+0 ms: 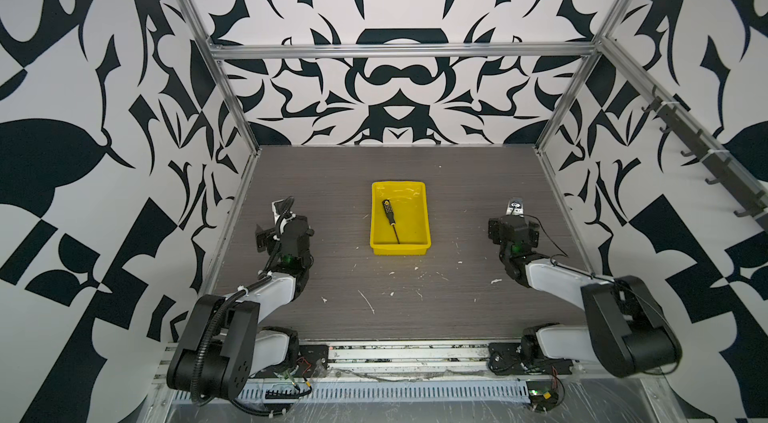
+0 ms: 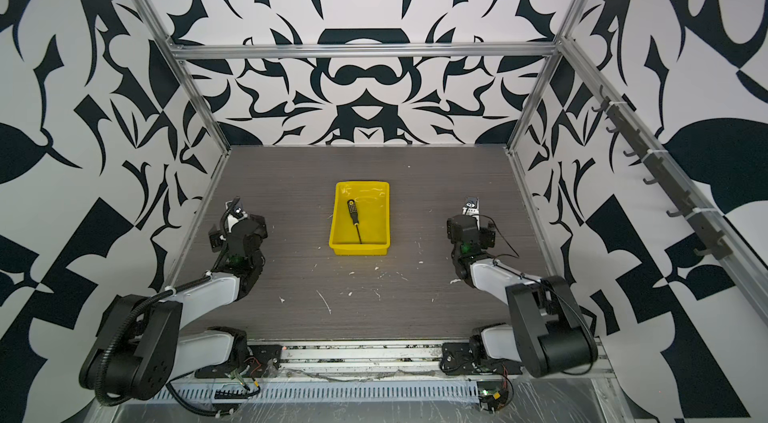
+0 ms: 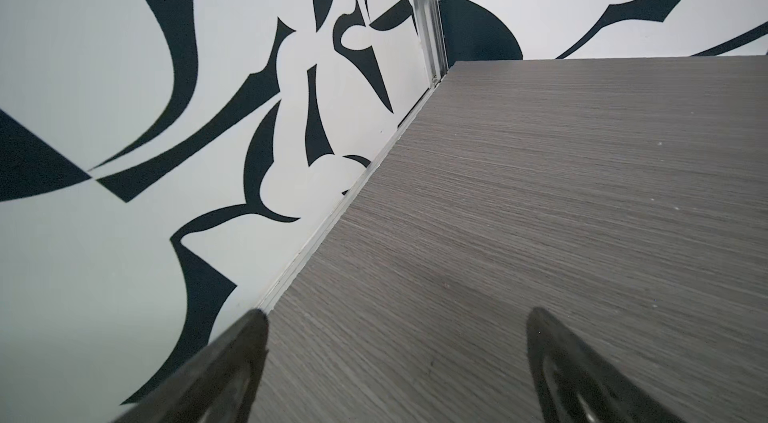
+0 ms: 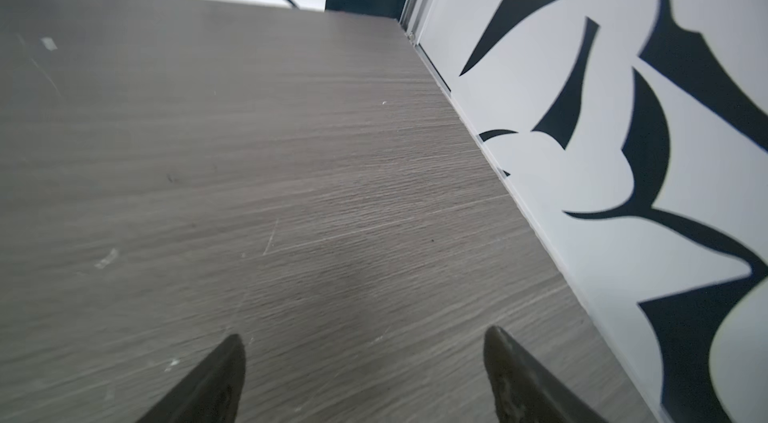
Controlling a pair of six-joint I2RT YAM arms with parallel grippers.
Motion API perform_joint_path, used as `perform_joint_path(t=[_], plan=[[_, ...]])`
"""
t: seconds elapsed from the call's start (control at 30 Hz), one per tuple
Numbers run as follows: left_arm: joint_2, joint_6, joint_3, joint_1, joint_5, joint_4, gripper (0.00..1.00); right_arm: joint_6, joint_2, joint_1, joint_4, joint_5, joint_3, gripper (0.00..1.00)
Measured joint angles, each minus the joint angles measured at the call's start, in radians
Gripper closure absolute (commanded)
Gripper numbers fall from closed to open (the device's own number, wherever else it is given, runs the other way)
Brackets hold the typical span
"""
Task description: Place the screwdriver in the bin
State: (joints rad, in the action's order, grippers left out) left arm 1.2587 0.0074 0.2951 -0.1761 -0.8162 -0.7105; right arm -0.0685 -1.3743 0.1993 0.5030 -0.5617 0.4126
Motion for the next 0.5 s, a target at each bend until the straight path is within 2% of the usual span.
perform_joint_path(t=[0.17, 0.27, 0.4, 0.5], plan=[[0.081, -0.011, -0.021, 0.047, 0.119, -0.096, 0.00, 0.037, -0.092, -0.002, 0.126, 0.026, 0.002, 0.00], [0.106, -0.011, -0.004, 0.061, 0.185, -0.095, 0.00, 0.050, -0.141, -0.007, 0.267, 0.050, -0.034, 0.00], [0.133, -0.018, 0.041, 0.077, 0.275, -0.095, 0.01, 0.055, -0.191, -0.017, 0.371, 0.077, -0.080, 0.00], [0.213, -0.031, 0.037, 0.100, 0.337, -0.196, 0.00, 0.057, -0.209, -0.019, 0.396, 0.087, -0.087, 0.00]])
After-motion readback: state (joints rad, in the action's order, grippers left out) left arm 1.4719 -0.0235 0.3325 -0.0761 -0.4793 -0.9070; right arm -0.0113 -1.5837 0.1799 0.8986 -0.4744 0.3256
